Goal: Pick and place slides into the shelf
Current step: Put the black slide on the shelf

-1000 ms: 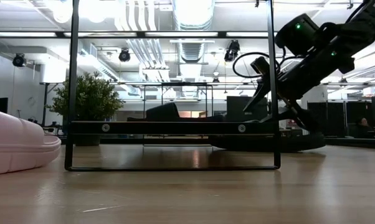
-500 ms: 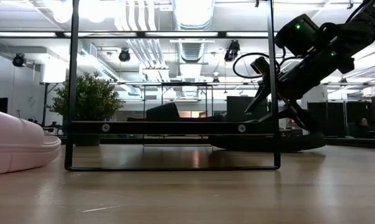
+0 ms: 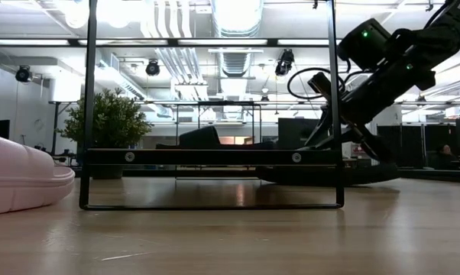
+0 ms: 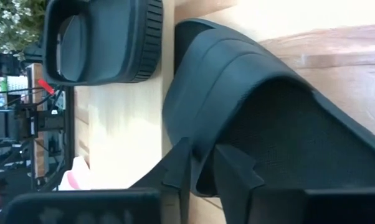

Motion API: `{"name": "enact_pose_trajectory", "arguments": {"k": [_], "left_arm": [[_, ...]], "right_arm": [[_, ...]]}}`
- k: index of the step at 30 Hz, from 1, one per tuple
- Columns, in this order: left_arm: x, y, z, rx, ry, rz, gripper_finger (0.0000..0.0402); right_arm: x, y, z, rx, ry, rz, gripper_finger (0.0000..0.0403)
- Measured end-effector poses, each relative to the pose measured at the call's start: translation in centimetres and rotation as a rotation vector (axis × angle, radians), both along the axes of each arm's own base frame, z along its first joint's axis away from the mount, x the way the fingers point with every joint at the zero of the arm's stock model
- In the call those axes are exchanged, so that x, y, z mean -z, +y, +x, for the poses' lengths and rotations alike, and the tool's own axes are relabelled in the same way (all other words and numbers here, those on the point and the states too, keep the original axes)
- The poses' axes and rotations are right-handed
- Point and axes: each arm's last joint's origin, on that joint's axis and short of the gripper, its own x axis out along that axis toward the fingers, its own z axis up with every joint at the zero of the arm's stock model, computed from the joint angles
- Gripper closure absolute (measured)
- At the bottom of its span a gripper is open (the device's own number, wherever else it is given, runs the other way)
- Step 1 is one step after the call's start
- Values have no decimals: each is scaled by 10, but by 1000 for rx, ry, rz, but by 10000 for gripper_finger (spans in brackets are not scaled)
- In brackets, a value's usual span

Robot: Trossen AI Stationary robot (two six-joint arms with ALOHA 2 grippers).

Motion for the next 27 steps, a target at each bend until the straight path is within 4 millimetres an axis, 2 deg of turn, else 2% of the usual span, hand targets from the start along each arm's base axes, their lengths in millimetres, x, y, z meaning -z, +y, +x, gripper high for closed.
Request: {"name": "enact_pose_trajectory", "arguments": {"k": [9, 20, 27], "left_arm": [[0, 0, 0, 16, 0, -2, 402], [0, 0, 0, 17, 1, -2, 402], [0, 0, 0, 18, 1, 0, 402]], "right_arm": [[2, 0, -2, 8, 27, 16, 391], [4, 1, -6, 9, 78, 27, 394], [-3, 2, -14, 24, 95, 3, 394]]}}
